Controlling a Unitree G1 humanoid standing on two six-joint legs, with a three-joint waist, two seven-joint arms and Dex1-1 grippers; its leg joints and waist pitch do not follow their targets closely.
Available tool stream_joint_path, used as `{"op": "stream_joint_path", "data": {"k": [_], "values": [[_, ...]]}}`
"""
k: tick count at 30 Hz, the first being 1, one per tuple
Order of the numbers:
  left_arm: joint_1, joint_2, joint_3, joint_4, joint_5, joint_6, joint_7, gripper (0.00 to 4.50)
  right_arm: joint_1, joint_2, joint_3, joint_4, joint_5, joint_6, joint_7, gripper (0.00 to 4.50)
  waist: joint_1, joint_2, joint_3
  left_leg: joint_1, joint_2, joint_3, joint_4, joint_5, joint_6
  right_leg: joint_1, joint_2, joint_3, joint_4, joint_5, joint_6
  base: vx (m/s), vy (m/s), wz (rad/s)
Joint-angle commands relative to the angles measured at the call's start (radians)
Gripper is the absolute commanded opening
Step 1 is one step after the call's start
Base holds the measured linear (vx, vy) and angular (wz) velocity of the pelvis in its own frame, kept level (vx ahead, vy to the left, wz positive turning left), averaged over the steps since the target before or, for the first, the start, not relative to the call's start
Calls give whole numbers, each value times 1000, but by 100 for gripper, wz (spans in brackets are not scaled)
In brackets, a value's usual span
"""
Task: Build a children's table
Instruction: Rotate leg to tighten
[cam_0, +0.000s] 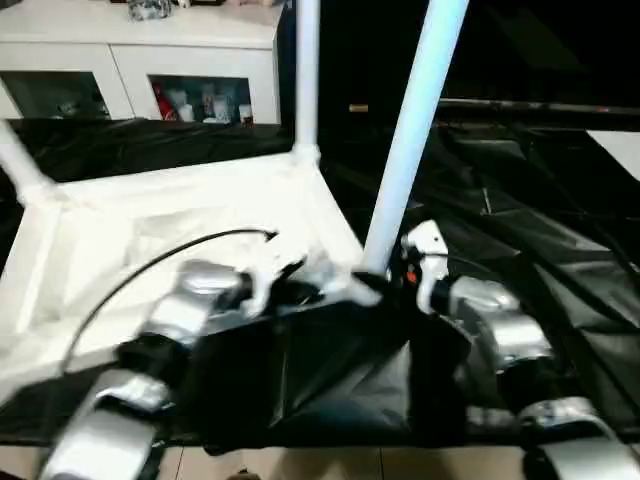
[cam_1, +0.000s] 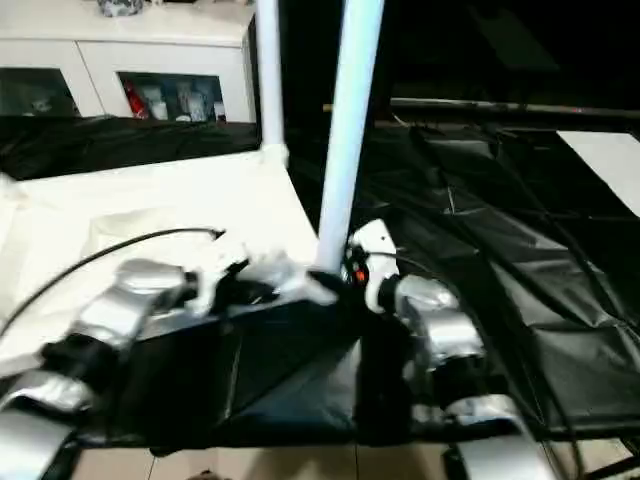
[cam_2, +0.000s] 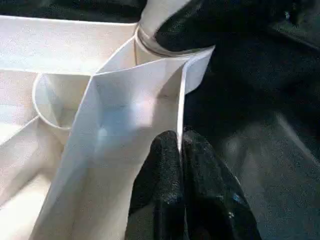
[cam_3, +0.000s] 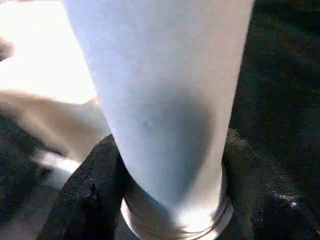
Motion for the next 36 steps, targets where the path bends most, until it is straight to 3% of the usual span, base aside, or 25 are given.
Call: {"op": "stream_joint_path", "data": {"k": [1, 4, 7, 8, 9, 11, 16, 18, 19, 21, 22, 24, 25, 27, 28, 32, 34, 36], "values": [[-29, -46, 65, 52, -5, 20, 200, 0, 18, 56, 26, 43, -23, 39, -99, 249, -10, -7, -62, 16, 18, -3, -69, -294, -17, 43, -56, 44, -85, -377, -148, 0, 0, 0], [-57, -93, 54, 92, 10, 6, 262, 0, 2, 120, 20, 67, -34, 38, -211, 249, -10, -6, -61, 16, 16, -4, -71, -311, -15, 42, -57, 44, -92, -411, -127, 0, 0, 0], [-70, -119, 37, 100, 14, -15, 239, 0, -4, 132, 58, 61, -75, -13, -200, 249, -10, -2, -61, 14, 15, -4, -71, -316, -5, 41, -57, 44, -96, -417, -113, 0, 0, 0], [-74, -120, 28, 105, 21, -30, 229, 0, -2, 136, 33, 55, -49, -27, -191, 249, -10, -3, -62, 14, 15, -4, -72, -316, -3, 42, -57, 44, -96, -415, -109, 0, 0, 0], [-77, -121, 22, 110, 26, -41, 223, 0, 0, 139, 11, 51, -28, -34, -187, 303, -10, -3, -62, 14, 15, -5, -73, -315, -1, 42, -57, 44, -96, -411, -108, 0, 0, 0], [-78, -118, 15, 111, 32, -59, 213, 0, 2, 136, -1, 43, -19, -43, -183, 313, -13, -1, -63, 10, 16, -6, -74, -322, 2, 45, -55, 44, -93, -395, -108, 0, 0, 0], [-67, -100, 3, 101, 28, -126, 142, 0, 20, 94, -13, -10, 4, -72, -139, 361, -22, -4, -67, 8, 17, -3, -69, -289, 21, 45, -54, 45, -88, -332, -136, 0, 0, 0], [-57, -98, 18, 80, 5, -176, 108, 0, 44, 31, -37, -62, 27, -86, -68, 361, -19, -7, -66, 6, 16, -1, -67, -272, 32, 48, -54, 44, -86, -313, -148, 0, 0, 0], [-55, -99, 28, 73, -4, -191, 100, 0, 58, 0, -50, -88, 49, -79, -14, 361, -14, -14, -66, 5, 16, 0, -65, -258, 45, 51, -55, 44, -85, -299, -150, 0, 0, 0], [-55, -99, 30, 72, -7, -197, 98, 0, 64, -11, -54, -96, 57, -76, 6, 361, -9, -13, -66, 1, 18, 0, -63, -232, 58, 52, -56, 44, -80, -271, -154, 0, 0, 0], [-52, -98, 36, 65, -15, -199, 85, 28, 84, -52, -59, -121, 76, -68, 71, 362, -8, -13, -68, 0, 17, 1, -62, -222, 59, 53, -56, 43, -78, -264, -159, 0, 0, 0], [-49, -95, 39, 54, -22, -193, 73, 57, 101, -91, -58, -138, 85, -63, 126, 362, -2, -14, -67, 1, 18, 3, -59, -213, 70, 54, -56, 43, -80, -256, -162, 0, 0, 0], [-39, -89, 48, 24, -42, -174, 43, 62, 128, -156, -57, -160, 100, -46, 210, 362, 5, -10, -69, 0, 19, 1, -59, -203, 72, 56, -60, 42, -78, -254, -173, 0, 0, 0], [-32, -83, 54, -3, -57, -156, 24, 74, 139, -191, -56, -167, 102, -43, 248, 362, 12, -9, -71, 6, 27, 2, -55, -197, 74, 51, -54, 43, -70, -194, -203, 0, 0, 0], [-24, -66, 61, -45, -70, -129, 1, 95, 152, -232, -61, -181, 117, -22, 303, 362, 7, -13, -69, -4, 24, 1, -56, -197, 73, 58, -51, 39, -64, -174, -211, 0, 0, 0], [-14, -46, 66, -90, -81, -96, -21, 131, 166, -259, -65, -215, 151, 17, 363, 362, 1, -19, -67, -6, 21, 2, -54, -205, 83, 61, -54, 38, -67, -206, -202, 0, 0, 0], [17, -4, 63, -185, -105, -29, -74, 140, 184, -278, -52, -280, 192, 78, 435, 362, 0, -33, -67, -6, 21, 4, -53, -193, 90, 60, -55, 39, -69, -225, -197, 0, 0, 0], [52, 27, 49, -259, -120, 12, -114, 154, 192, -279, -39, -321, 220, 115, 464, 362, -1, -30, -66, -7, 27, 0, -55, -181, 91, 61, -57, 39, -61, -227, -200, 0, 0, 0]]}}
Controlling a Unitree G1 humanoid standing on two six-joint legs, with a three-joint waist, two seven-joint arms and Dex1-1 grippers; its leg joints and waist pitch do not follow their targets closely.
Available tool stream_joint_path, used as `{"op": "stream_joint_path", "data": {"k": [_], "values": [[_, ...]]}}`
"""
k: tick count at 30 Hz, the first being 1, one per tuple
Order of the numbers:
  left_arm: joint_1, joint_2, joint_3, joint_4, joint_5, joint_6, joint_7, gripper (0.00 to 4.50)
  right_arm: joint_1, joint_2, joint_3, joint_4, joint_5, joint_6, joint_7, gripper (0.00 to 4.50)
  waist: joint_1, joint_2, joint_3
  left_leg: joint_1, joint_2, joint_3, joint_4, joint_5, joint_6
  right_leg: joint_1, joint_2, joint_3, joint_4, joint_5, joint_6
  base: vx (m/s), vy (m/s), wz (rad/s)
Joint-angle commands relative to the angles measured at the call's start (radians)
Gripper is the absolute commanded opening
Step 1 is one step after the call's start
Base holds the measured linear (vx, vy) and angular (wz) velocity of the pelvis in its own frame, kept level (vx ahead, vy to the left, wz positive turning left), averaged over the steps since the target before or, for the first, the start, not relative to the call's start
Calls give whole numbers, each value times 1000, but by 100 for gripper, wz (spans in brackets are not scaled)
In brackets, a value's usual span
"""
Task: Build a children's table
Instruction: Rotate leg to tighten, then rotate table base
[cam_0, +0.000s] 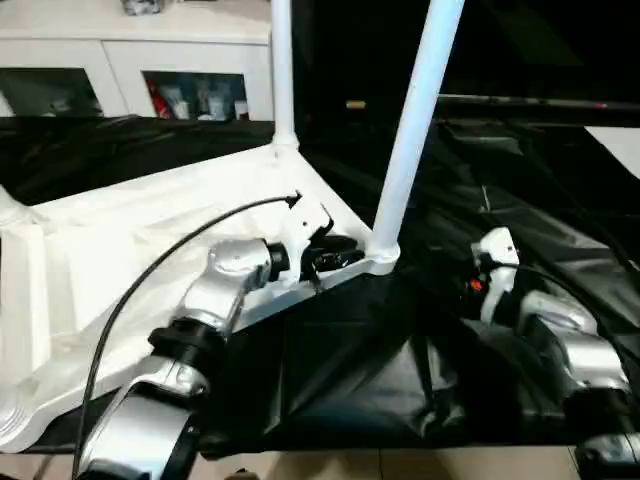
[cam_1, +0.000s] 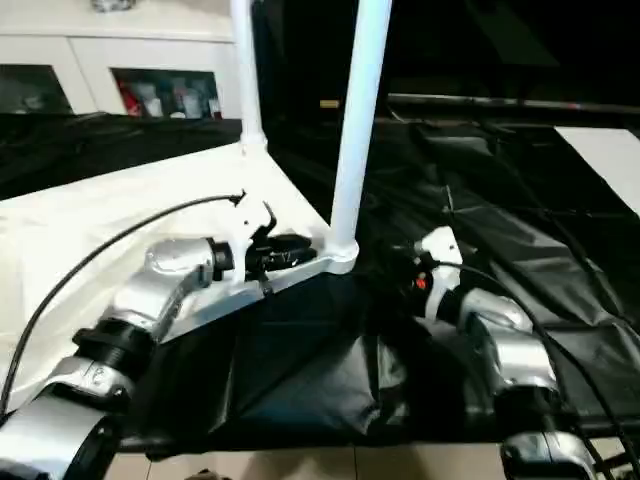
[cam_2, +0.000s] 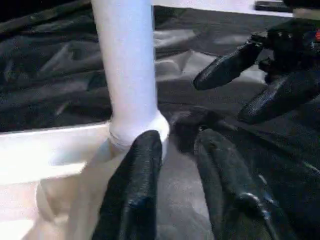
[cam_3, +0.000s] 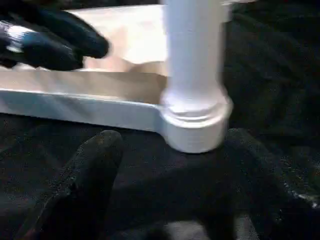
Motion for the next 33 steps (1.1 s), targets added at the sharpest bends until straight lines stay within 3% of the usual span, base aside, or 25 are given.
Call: {"op": "stream_joint_path", "data": {"k": [1, 3, 4, 6, 7, 10, 11, 13, 15, 16, 18, 19, 24, 25, 26, 30, 33], "values": [[81, 63, -39, -173, -39, 115, -87, 164, 5, 1, 32, -96, 65, 82, 58, 362, 8, -20, -70, 4, 28, 2, -59, -185, 88, 58, -57, 41, -60, -236, -201, 0, 0, 0], [114, 83, -53, -229, -49, 146, -106, 180, 4, 11, 46, -109, 69, 91, 64, 362, 5, -18, -68, 7, 32, 1, -62, -203, 76, 53, -57, 42, -59, -260, -203, 0, 0, 0], [146, 101, -66, -281, -59, 178, -120, 183, 1, 23, 56, -113, 66, 92, 62, 362, 2, -23, -65, 11, 29, 5, -63, -219, 67, 45, -53, 43, -65, -281, -199, 0, 0, 0], [204, 136, -89, -368, -74, 227, -141, 187, -11, 55, 68, -104, 59, 86, 47, 362, 1, -19, -61, 11, 31, 2, -70, -250, 48, 43, -58, 45, -70, -324, -196, 0, 0, 0], [234, 152, -99, -411, -81, 251, -148, 214, -18, 73, 73, -97, 54, 80, 35, 362, 2, -19, -61, 17, 30, 1, -71, -278, 32, 40, -59, 45, -74, -357, -184, 0, 0, 0], [303, 182, -116, -502, -89, 304, -144, 233, -47, 132, 83, -55, 23, 42, -14, 362, 4, -22, -59, 18, 32, -2, -76, -294, 7, 37, -59, 48, -70, -355, -175, 0, 0, 0], [339, 198, -123, -552, -85, 338, -131, 247, -65, 168, 88, -27, 3, 22, -52, 362, -1, -29, -56, 13, 30, -2, -79, -300, 0, 40, -59, 47, -72, -369, -166, 0, 0, 0], [410, 246, -141, -665, -61, 438, -98, 265, -99, 234, 102, 16, -15, 0, -129, 362, -8, -29, -52, 15, 29, -3, -83, -322, -14, 38, -59, 48, -73, -401, -160, 0, 0, 0], [429, 264, -147, -690, -44, 463, -88, 280, -111, 258, 100, 33, -12, -2, -151, 362, -12, -27, -52, 21, 28, -4, -84, -327, -20, 34, -57, 50, -77, -403, -152, 0, 0, 0], [450, 279, -144, -717, -27, 491, -65, 280, -124, 281, 97, 57, -18, -24, -180, 362, -13, -34, -51, 19, 27, -4, -85, -327, -21, 36, -54, 50, -77, -393, -147, 0, 0, 0], [466, 288, -142, -737, -15, 511, -48, 303, -132, 297, 94, 72, -22, -40, -200, 362, -12, -31, -52, 21, 29, -5, -86, -330, -28, 35, -55, 50, -74, -381, -148, 0, 0, 0], [507, 297, -118, -785, 32, 561, 33, 310, -178, 352, 44, 155, -7, -85, -294, 362, -13, -33, -53, 20, 28, -6, -87, -329, -32, 36, -55, 50, -71, -365, -149, 0, 0, 0], [558, 287, -73, -844, 56, 610, 129, 352, -242, 408, -42, 262, 27, -133, -422, 362, -14, -26, -55, 26, 27, -5, -85, -347, -46, 33, -52, 51, -67, -331, -158, 0, 0, 0], [585, 275, -45, -880, 53, 643, 181, 352, -290, 423, -93, 345, 37, -184, -517, 362, -13, -14, -55, 23, 25, -8, -86, -350, -50, 36, -52, 50, -63, -319, -162, 0, 0, 0], [586, 275, -44, -881, 53, 644, 181, 368, -291, 423, -94, 347, 37, -185, -520, 362, -17, -22, -55, 24, 24, -6, -85, -354, -54, 35, -48, 49, -65, -307, -166, 0, 0, 0], [619, 267, -15, -905, 60, 654, 227, 399, -367, 411, -184, 475, 81, -255, -662, 362, -12, -18, -56, 27, 22, -6, -83, -364, -53, 34, -44, 48, -63, -286, -161, 0, 0, 0], [618, 258, -2, -891, 69, 635, 252, 423, -394, 388, -205, 527, 74, -296, -718, 362, -6, -18, -57, 28, 19, -3, -79, -372, -57, 32, -42, 48, -63, -284, -152, 0, 0, 0]]}}
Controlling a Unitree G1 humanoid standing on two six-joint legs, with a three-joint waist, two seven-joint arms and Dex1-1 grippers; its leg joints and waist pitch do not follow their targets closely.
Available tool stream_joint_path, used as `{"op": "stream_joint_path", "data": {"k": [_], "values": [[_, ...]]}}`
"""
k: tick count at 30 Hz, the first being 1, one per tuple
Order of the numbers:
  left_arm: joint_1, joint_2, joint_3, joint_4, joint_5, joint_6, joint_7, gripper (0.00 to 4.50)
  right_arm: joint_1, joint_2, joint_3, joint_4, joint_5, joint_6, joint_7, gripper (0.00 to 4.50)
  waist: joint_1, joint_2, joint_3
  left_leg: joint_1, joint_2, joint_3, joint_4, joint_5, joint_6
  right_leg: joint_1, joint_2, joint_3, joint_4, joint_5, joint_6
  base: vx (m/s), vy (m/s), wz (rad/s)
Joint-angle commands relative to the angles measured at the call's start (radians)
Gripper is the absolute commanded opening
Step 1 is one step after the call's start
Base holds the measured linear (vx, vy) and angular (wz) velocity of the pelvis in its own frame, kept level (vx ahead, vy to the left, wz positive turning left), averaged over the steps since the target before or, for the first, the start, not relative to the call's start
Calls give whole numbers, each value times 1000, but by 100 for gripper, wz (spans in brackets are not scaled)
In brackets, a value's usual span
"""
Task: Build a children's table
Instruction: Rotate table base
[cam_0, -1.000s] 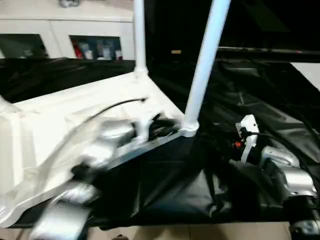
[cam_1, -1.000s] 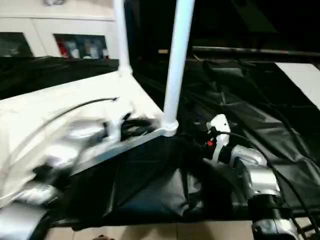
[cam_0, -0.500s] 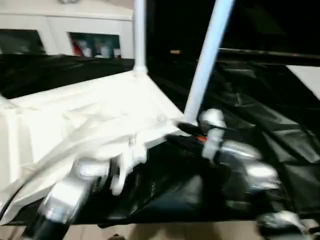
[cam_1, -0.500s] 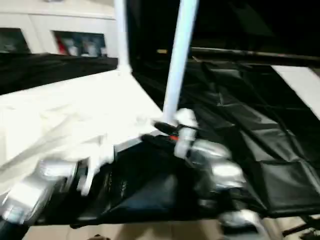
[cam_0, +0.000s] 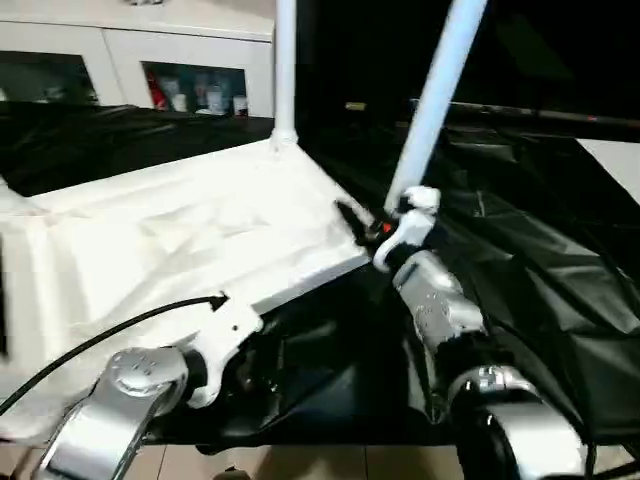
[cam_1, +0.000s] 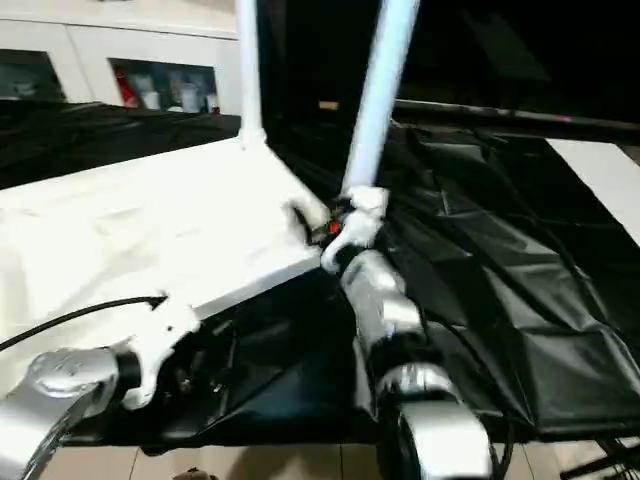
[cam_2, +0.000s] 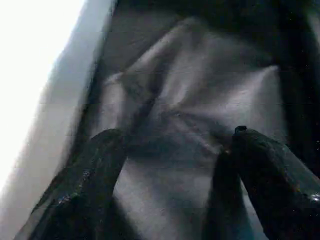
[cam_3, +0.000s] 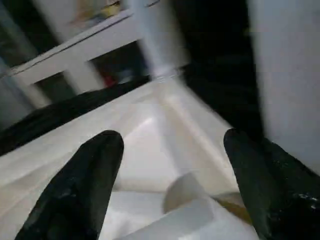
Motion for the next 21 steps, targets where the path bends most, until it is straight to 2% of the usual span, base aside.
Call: {"op": "stream_joint_path", "data": {"k": [1, 3, 5, 7, 8, 12, 14, 15, 16, 17, 18, 19, 21], "values": [[0, -7, 12, 2, 17, -14, 23, 428, -13, -38, -45, 38, 10, -43, -58, 362, -8, 26, -61, 25, 20, -2, -75, -379, -52, 29, -42, 46, -67, -287, -151, 0, 0, 0], [-10, -19, 20, 9, 21, -25, 45, 443, -36, -63, -58, 80, -1, -68, -92, 362, -3, 18, -62, 20, 19, -2, -74, -377, -47, 32, -45, 46, -68, -308, -142, 0, 0, 0], [-10, -22, 24, 10, 20, -27, 54, 443, -56, -90, -69, 107, -5, -80, -109, 362, 3, 17, -62, 20, 18, -3, -72, -378, -43, 31, -46, 46, -67, -325, -135, 0, 0, 0], [9, -10, 25, -1, 14, -19, 70, 443, -115, -170, -109, 185, -3, -114, -150, 362, 9, 17, -62, 25, 18, 0, -69, -382, -41, 27, -44, 46, -69, -326, -136, 0, 0, 0], [16, -6, 25, -4, 11, -19, 73, 443, -128, -191, -111, 204, -9, -125, -159, 362, 12, 18, -63, 30, 18, 2, -66, -391, -42, 22, -44, 45, -69, -331, -142, 0, 0, 0], [33, 5, 33, 4, 8, -38, 74, 443, -164, -266, -128, 250, -16, -138, -174, 362, 26, 19, -63, 23, 16, 2, -64, -376, -38, 26, -40, 44, -65, -314, -134, 0, 0, 0], [44, 10, 42, 9, 6, -48, 70, 443, -181, -305, -128, 267, -25, -136, -160, 362, 21, 17, -62, 10, 12, -2, -63, -384, -40, 34, -39, 40, -64, -328, -123, 0, 0, 0], [50, 12, 48, 13, 1, -54, 70, 443, -190, -320, -127, 278, -26, -134, -149, 362, 19, 14, -62, 8, 12, -2, -63, -387, -38, 35, -40, 40, -65, -337, -118, 0, 0, 0], [59, 15, 62, 15, -7, -63, 68, 443, -199, -336, -126, 288, -26, -120, -133, 362, 13, 19, -62, 7, 9, -3, -61, -397, -36, 33, -41, 39, -67, -361, -114, 0, 0, 0], [61, 16, 64, 15, -10, -64, 68, 443, -202, -339, -126, 291, -26, -118, -130, 362, 5, 13, -61, 6, 8, -3, -60, -404, -29, 34, -41, 38, -71, -379, -113, 0, 0, 0], [68, 21, 73, 16, -17, -72, 66, 443, -210, -347, -127, 301, -25, -112, -118, 362, 3, 12, -61, 4, 8, -4, -59, -401, -27, 35, -41, 37, -71, -388, -111, 0, 0, 0], [86, 37, 85, 16, -31, -104, 44, 443, -218, -352, -126, 307, -24, -100, -83, 362, -2, 14, -62, 1, 7, -5, -59, -402, -24, 36, -42, 36, -72, -402, -111, 0, 0, 0], [119, 51, 108, -1, -61, -146, 13, 443, -217, -350, -110, 308, -38, -90, -45, 362, -14, 12, -62, -2, 6, -8, -58, -406, -15, 36, -43, 34, -74, -415, -117, 0, 0, 0]]}}
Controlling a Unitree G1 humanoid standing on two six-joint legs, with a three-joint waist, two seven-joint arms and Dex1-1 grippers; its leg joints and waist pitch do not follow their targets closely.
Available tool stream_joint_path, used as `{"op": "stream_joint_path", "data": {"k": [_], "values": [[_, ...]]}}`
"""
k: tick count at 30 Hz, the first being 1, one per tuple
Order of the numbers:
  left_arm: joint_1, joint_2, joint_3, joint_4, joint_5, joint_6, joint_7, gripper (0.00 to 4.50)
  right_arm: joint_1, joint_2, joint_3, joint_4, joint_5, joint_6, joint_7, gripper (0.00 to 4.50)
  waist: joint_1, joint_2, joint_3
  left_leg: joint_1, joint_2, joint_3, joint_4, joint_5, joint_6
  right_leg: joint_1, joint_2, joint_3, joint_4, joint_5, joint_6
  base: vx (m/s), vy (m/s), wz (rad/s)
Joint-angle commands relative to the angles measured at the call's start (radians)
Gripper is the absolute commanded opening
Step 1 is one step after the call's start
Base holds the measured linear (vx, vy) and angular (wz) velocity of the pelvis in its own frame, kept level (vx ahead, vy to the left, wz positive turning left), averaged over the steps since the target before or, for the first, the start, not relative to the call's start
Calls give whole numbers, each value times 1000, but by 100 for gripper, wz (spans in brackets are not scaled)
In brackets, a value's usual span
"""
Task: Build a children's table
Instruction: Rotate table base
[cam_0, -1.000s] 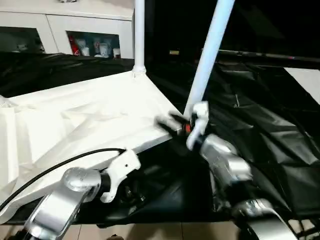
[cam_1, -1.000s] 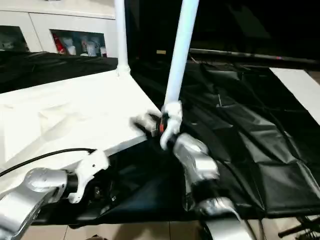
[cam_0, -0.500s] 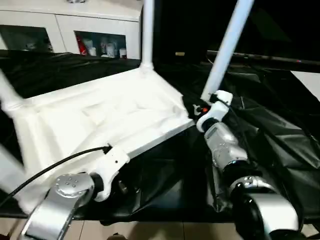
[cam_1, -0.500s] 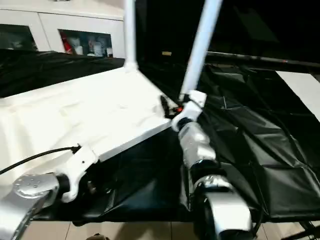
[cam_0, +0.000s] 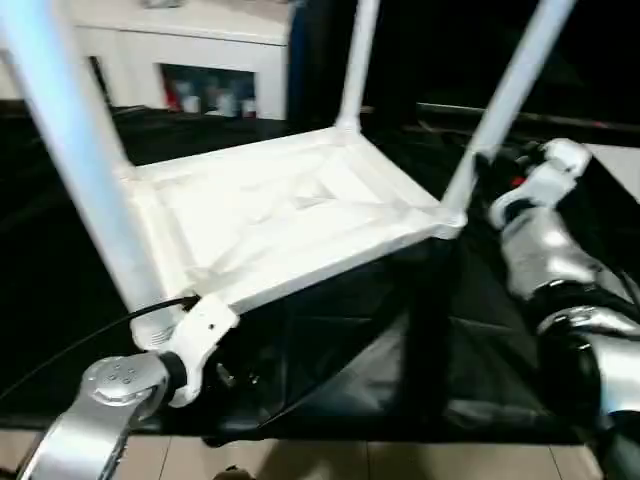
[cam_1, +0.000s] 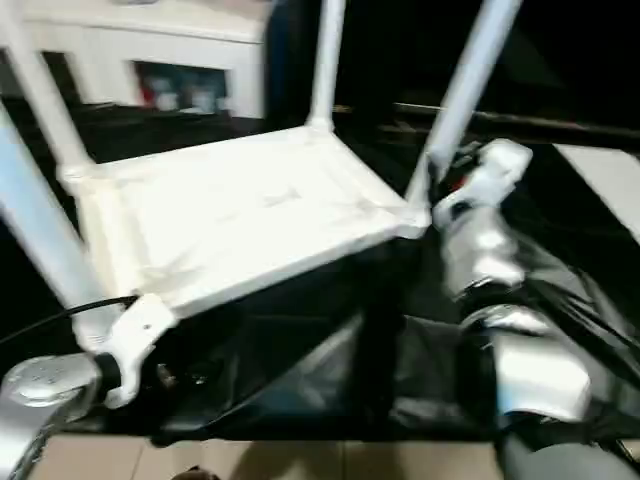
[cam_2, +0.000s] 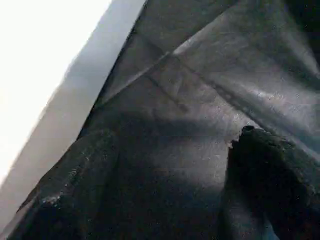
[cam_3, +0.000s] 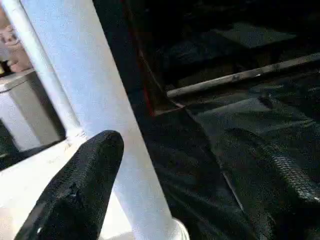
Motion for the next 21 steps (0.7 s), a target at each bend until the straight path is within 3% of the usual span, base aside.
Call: {"op": "stream_joint_path", "data": {"k": [1, 5, 8, 10, 11, 12, 13, 20, 21], "values": [[49, 16, 48, -26, -52, -53, -45, 443, -6, 4, 26, 8, -30, 27, 62, 362, 2, 18, -61, 0, 8, -5, -65, -404, -12, 37, -45, 33, -84, -406, -129, 0, 0, 0], [142, 34, 136, -83, -139, -80, -122, 443, 38, 32, 79, -9, -71, 36, 163, 362, -8, 23, -61, 0, 14, -3, -65, -394, -2, 34, -41, 35, -78, -338, -180, 0, 0, 0], [202, 39, 184, -142, -235, -106, -205, 443, 82, 55, 109, -40, -81, 46, 250, 362, -7, 28, -58, 8, 17, -2, -67, -426, 0, 30, -39, 37, -80, -347, -193, 0, 0, 0], [244, 45, 210, -162, -331, -48, -256, 443, 132, 75, 143, -81, -95, 45, 314, 362, -4, 35, -57, 13, 19, -2, -68, -443, -6, 27, -37, 40, -78, -345, -199, 0, 0, 0], [244, 45, 210, -162, -331, -48, -256, 443, 132, 75, 143, -81, -95, 45, 314, 362, -2, 33, -54, 12, 20, -2, -70, -456, -9, 27, -37, 41, -77, -352, -200, 0, 0, 0], [256, 49, 215, -164, -351, -33, -267, 443, 146, 79, 150, -92, -97, 47, 330, 362, -3, 31, -53, 11, 19, -2, -71, -465, -9, 28, -35, 41, -78, -366, -196, 0, 0, 0], [278, 60, 230, -165, -359, -31, -276, 443, 167, 84, 163, -111, -104, 41, 350, 362, 4, 39, -53, 17, 18, -2, -69, -472, -11, 24, -37, 43, -81, -386, -187, 0, 0, 0], [404, 106, 384, -196, -381, -20, -273, 443, 269, 92, 193, -225, -110, 60, 420, 362, -1, 37, -42, 19, 17, -7, -73, -511, -16, 23, -41, 43, -102, -529, -129, 0, 0, 0], [429, 116, 416, -203, -386, -12, -268, 443, 282, 92, 191, -241, -107, 72, 424, 362, -3, 27, -42, 19, 18, -7, -73, -511, -15, 22, -41, 42, -103, -541, -125, 0, 0, 0]]}}
